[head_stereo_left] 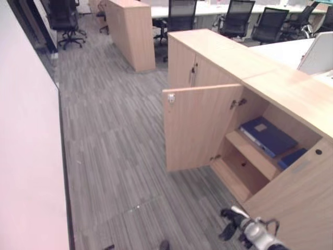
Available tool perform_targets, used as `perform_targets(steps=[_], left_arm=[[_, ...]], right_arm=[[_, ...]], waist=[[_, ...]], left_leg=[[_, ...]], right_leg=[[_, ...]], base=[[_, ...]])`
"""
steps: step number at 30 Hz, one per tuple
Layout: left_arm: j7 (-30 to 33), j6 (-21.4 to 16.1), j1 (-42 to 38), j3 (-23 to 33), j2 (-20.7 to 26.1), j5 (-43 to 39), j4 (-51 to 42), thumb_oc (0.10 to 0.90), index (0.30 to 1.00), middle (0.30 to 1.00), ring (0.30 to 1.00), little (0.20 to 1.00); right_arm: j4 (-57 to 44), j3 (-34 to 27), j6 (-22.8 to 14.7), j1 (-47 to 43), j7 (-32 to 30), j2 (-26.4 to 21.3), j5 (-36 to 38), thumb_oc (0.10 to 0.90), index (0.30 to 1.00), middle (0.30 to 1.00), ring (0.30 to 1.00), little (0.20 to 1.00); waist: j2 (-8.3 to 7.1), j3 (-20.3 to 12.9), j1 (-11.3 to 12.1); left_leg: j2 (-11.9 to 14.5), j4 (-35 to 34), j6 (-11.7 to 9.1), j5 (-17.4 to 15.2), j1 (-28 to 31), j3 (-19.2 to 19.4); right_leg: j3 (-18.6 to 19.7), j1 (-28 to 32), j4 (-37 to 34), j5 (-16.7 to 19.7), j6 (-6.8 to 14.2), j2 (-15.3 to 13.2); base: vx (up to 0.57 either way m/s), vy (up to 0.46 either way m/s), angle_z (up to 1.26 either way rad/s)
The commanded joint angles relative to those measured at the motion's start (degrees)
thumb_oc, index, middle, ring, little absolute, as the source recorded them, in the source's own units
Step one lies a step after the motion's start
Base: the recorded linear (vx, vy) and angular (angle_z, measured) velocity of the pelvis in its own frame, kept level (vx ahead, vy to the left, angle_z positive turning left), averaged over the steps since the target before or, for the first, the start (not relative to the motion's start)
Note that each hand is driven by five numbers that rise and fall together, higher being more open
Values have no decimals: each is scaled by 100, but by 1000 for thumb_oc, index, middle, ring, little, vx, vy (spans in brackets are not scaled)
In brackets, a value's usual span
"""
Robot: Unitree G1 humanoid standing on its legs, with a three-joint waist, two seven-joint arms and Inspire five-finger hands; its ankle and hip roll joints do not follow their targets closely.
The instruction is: Put the empty folder in the office cabinet
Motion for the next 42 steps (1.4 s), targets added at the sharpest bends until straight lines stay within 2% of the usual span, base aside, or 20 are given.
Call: perform_targets(steps=[1, 2, 4, 6, 7, 9, 10, 11, 12, 13, 14, 15, 17, 21, 34, 38, 39, 40, 41, 42], left_arm=[[63, -145, -186, -137, -9, 115, 196, 800, 900, 900, 900, 900], [-142, -84, -646, 67, 601, -92, 301, 800, 900, 900, 900, 900], [-149, -45, -613, 107, 648, -80, 304, 800, 900, 900, 900, 900], [-73, -21, -408, 210, 668, 98, 284, 800, 900, 900, 900, 900], [-306, -86, -216, 427, 905, 26, 172, 800, 900, 900, 900, 900], [-178, 64, -332, 483, 1196, 200, 152, 800, 900, 900, 900, 900], [13, -170, -515, 380, 1191, 271, 66, 800, 900, 900, 900, 900], [15, -171, -516, 378, 1190, 272, 67, 800, 900, 900, 900, 900], [108, -212, -479, 401, 1141, 212, -347, 800, 900, 900, 900, 900], [232, -261, -250, 424, 1058, 49, -1433, 800, 900, 900, 900, 900], [236, -245, -230, 431, 1054, 52, -1460, 800, 900, 900, 900, 900], [270, -246, -141, 435, 1033, 47, -1882, 800, 900, 900, 900, 900], [259, -237, 144, 688, 1065, 145, -2875, 800, 900, 900, 900, 900], [201, -239, 254, 928, 1004, 25, -3512, 800, 900, 900, 900, 900], [297, -181, -171, 841, 1282, 254, -3665, 800, 900, 900, 900, 900], [298, -127, -581, 704, 1555, 335, -3508, 800, 900, 900, 900, 900], [290, -111, -733, 645, 1633, 345, -3538, 800, 900, 900, 900, 900], [290, -111, -736, 644, 1633, 345, -3536, 800, 900, 900, 900, 900], [304, -109, -882, 599, 1711, 361, -3529, 800, 900, 900, 900, 900], [326, -106, -1075, 545, 1818, 372, -3431, 800, 900, 900, 900, 900]], right_arm=[[166, -197, -64, -353, -303, -305, 192, 800, 900, 900, 900, 900], [415, -339, 26, -179, -241, -214, 316, 800, 900, 900, 900, 900], [453, -426, 6, -70, -234, -157, 331, 800, 900, 900, 900, 900], [707, -750, -10, 207, -269, -60, 499, 800, 900, 900, 900, 900], [965, -929, 11, 173, -265, -145, 563, 800, 900, 900, 900, 900], [1106, -1096, 18, 324, -303, -76, 671, 800, 900, 900, 900, 900], [1233, -1087, -57, 399, -426, 70, 845, 800, 900, 900, 900, 900], [1233, -1087, -58, 400, -427, 70, 845, 800, 900, 900, 900, 900], [1202, -1153, -91, 423, -515, 56, 931, 800, 900, 900, 900, 900], [1202, -1218, -102, 338, -602, 35, 1019, 800, 900, 900, 900, 900], [1202, -1213, -101, 340, -603, 34, 1020, 800, 900, 900, 900, 900], [1198, -1211, -109, 303, -637, 39, 1054, 800, 900, 900, 900, 900], [1210, -1263, -81, 405, -628, 42, 1107, 800, 900, 900, 900, 900], [1199, -1324, -66, 476, -556, -29, 1061, 800, 900, 900, 900, 900], [1239, -1306, -55, 701, -499, -122, 949, 800, 900, 900, 900, 900], [1176, -1253, -39, 752, -481, -213, 922, 800, 900, 900, 900, 900], [1082, -1242, -31, 795, -473, -295, 908, 800, 900, 900, 900, 900], [1081, -1244, -30, 795, -473, -295, 908, 800, 900, 900, 900, 900], [1061, -1255, -26, 811, -500, -376, 919, 800, 900, 900, 900, 900], [1085, -1277, -12, 786, -524, -468, 966, 800, 900, 900, 900, 900]], waist=[[-12, -21, 61], [114, -88, -146], [145, -111, -170], [262, -99, -258], [300, -47, -262], [382, 6, -319], [342, 88, -443], [344, 83, -434], [351, 134, -449], [376, 246, -449], [384, 240, -445], [363, 350, -494], [272, 459, -476], [304, 249, -505], [208, 78, -630], [102, 257, -715], [66, 365, -735], [72, 361, -738], [100, 430, -741], [76, 489, -747]], left_leg=[[91, 10, -237, -530, -181, -487], [-66, 10, -155, -617, -52, -405], [-128, 10, -116, -644, -13, -426], [-335, 10, 0, -721, 140, -444], [-397, 10, 46, -755, 215, -434], [-405, 10, 46, -932, 381, -370], [-232, 10, 1, -980, 420, -238], [-224, 10, -6, -982, 417, -230], [-153, 10, -24, -1000, 397, -178], [-96, 10, -49, -991, 390, -125], [-83, 10, -56, -996, 391, -118], [-91, 10, -72, -1000, 471, -96], [-127, 10, -76, -1000, 624, -100], [14, 10, -137, -892, 512, 65], [324, 87, -354, -1016, 671, 147], [453, 1371, -488, -1383, 170, 184], [549, 2279, -573, -1440, -190, 259], [559, 2314, -575, -1457, -214, 254], [742, 2762, -710, -1349, -439, 232], [844, 2701, -689, -1222, -708, 293]], right_leg=[[-107, 450, 244, -56, 628, -224], [-31, 374, 484, 119, 694, -441], [-45, 349, 602, 212, 672, -520], [8, 251, 1011, 575, 640, -798], [-5, 161, 1278, 714, 585, -944], [-55, 66, 1660, 640, 504, -1014], [-71, -199, 1793, 175, 296, -662], [-65, -209, 1798, 168, 287, -654], [-162, -362, 1692, -46, 232, -387], [-311, -740, 1364, -117, 181, 209], [-310, -734, 1346, -111, 173, 227], [-278, -931, 1059, -62, 168, 604], [32, -607, 314, 21, 144, 1005], [-96, -328, -293, 117, 13, 1214], [-14, 177, -597, -127, -114, 1466], [9, 173, -334, -308, -276, 1444], [-8, 283, -299, -408, -389, 1451], [-12, 276, -298, -408, -391, 1460], [15, 431, -312, -553, -448, 1549], [-16, 510, -368, -565, -463, 1510]], base=[[197, 381, 11], [147, 303, 12], [111, 235, 8], [122, 302, -19], [110, 279, -31], [123, 135, -7], [76, 2, 5], [-8, -70, 0], [-30, -117, -33], [-29, -116, -41], [-9, -121, -54], [46, -79, -29], [144, -95, -14], [89, -104, 10], [115, -98, -2], [2, -123, 18], [-14, -107, 4], [50, -122, 10], [45, -49, 9], [47, -48, 12]])
